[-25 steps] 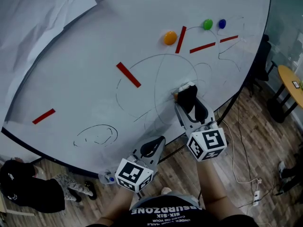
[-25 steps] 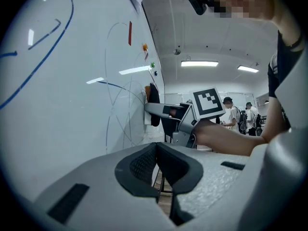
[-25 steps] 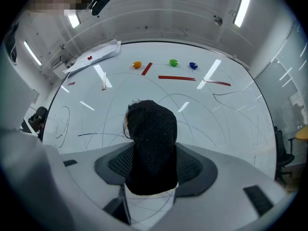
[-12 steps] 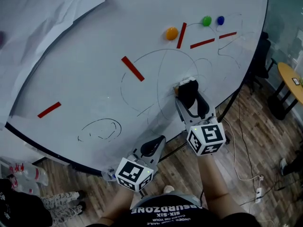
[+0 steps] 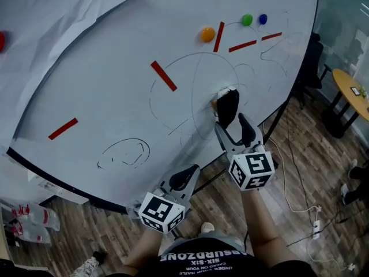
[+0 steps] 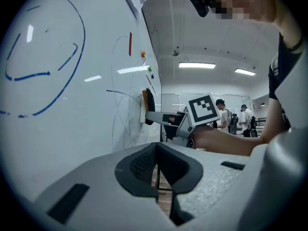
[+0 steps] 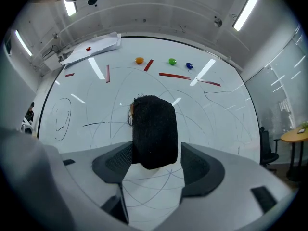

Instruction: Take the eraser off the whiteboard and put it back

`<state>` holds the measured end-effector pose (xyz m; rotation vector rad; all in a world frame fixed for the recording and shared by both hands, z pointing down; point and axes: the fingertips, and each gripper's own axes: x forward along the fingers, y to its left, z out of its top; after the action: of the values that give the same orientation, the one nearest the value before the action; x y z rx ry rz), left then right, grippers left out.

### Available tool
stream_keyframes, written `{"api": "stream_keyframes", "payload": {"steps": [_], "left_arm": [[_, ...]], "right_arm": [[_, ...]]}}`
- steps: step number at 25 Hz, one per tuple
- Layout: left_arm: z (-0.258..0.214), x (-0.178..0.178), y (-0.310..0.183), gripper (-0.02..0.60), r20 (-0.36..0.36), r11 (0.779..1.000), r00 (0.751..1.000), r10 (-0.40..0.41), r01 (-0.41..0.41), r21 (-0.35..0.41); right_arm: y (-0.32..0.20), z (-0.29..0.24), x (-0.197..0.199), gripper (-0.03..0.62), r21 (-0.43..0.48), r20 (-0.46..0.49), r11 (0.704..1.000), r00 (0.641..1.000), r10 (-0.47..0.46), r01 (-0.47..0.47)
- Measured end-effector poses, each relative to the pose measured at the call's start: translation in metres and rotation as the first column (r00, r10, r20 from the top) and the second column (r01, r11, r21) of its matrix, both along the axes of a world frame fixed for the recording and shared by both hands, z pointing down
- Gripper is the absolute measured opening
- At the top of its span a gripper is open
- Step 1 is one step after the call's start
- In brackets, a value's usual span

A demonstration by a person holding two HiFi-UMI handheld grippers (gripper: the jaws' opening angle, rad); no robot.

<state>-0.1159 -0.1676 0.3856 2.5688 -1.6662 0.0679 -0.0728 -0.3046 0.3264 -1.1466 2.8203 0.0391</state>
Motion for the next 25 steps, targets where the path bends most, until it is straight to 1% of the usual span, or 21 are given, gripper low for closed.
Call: {"api": "stream_keyframes", "payload": {"steps": [10, 18, 19, 25], "left_arm": [[0.001, 0.005, 0.016, 0.008, -0.021, 0.999, 0.999, 0.043, -0.043, 0.003], [0.003, 0.011, 0.026, 0.008, -0.034, 0.997, 0.997, 0.076, -0.075, 0.005], [0.004, 0.011, 0.028, 0.008, -0.035, 0.997, 0.996, 0.08, -0.08, 0.006], [0.006, 0.017, 0.036, 0.008, -0.036, 0.994, 0.993, 0.11, -0.11, 0.008]], "right_arm": [[0.037, 0.036, 0.008, 0.284, -0.078, -0.049, 0.997, 0.999, 0.004, -0.008], [0.069, 0.051, 0.016, 0.276, -0.102, -0.085, 0.995, 0.996, 0.007, -0.016], [0.074, 0.052, 0.016, 0.258, -0.103, -0.088, 0.995, 0.996, 0.006, -0.015], [0.101, 0.058, 0.021, 0.074, -0.102, -0.082, 0.994, 0.996, 0.019, -0.028]]}}
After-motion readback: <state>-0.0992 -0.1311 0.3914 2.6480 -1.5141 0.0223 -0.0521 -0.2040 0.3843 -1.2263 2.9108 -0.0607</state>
